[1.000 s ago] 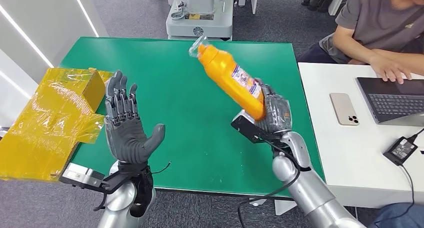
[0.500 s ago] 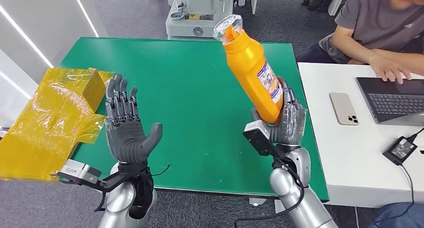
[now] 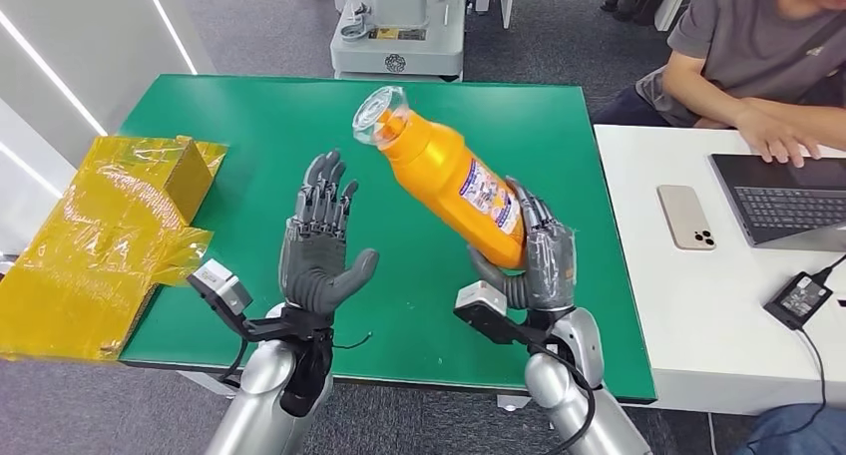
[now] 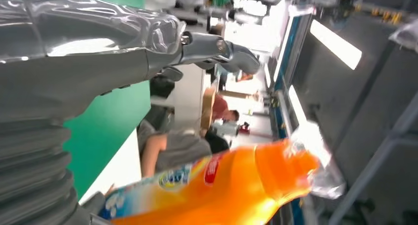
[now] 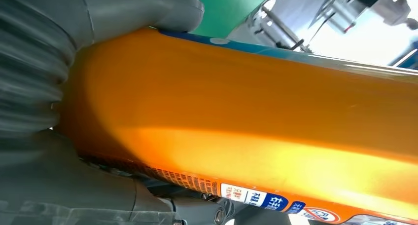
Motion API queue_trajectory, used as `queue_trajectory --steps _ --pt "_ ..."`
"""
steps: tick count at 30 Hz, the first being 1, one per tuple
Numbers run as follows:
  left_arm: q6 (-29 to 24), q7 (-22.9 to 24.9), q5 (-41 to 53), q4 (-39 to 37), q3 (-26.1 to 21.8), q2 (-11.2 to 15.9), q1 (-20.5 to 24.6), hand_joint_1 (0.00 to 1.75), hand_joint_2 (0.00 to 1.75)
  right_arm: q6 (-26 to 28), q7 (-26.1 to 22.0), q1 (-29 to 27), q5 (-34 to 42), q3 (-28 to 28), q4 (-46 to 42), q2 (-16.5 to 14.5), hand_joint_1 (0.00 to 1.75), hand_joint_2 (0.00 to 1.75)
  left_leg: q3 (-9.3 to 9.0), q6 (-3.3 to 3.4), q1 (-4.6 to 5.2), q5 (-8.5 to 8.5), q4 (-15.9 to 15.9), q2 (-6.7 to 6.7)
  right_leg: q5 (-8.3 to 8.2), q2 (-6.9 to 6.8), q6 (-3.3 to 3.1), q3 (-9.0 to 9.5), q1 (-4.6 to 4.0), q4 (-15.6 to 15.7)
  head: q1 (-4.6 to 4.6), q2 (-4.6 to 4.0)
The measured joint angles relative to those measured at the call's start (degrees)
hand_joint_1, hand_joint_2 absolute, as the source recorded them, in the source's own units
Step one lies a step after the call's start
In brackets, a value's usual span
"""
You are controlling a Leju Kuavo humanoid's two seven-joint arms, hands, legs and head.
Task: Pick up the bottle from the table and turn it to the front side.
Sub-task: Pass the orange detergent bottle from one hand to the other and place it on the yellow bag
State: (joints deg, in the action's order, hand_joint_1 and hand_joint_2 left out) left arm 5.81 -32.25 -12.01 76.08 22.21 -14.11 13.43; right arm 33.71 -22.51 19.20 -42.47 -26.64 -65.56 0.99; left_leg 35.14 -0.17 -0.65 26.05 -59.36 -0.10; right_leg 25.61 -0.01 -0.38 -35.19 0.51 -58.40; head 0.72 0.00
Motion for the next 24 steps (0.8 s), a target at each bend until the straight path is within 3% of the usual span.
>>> queue_trajectory --steps 7,24 --pt "1.1 0.4 -0.4 -4.2 0.8 0.0 2.3 0.0 1.75 -1.6 -2.2 2.0 0.8 -3.7 3.8 -0.3 1.75 1.75 0.0 0.0 0.0 0.0 0.0 0.0 -0.01 0.0 -0.01 -0.01 0.0 0.0 0.01 0.0" --pt "1.3 -0.6 -1.1 -9.0 1.0 0.3 4.8 0.0 1.75 -10.1 -2.1 6.4 5.3 -10.0 13.1 -0.8 1.75 1.75 0.0 -0.01 0.0 -0.01 0.0 0.0 -0.01 0.0 -0.01 -0.01 0.0 0.0 0.01 0.0"
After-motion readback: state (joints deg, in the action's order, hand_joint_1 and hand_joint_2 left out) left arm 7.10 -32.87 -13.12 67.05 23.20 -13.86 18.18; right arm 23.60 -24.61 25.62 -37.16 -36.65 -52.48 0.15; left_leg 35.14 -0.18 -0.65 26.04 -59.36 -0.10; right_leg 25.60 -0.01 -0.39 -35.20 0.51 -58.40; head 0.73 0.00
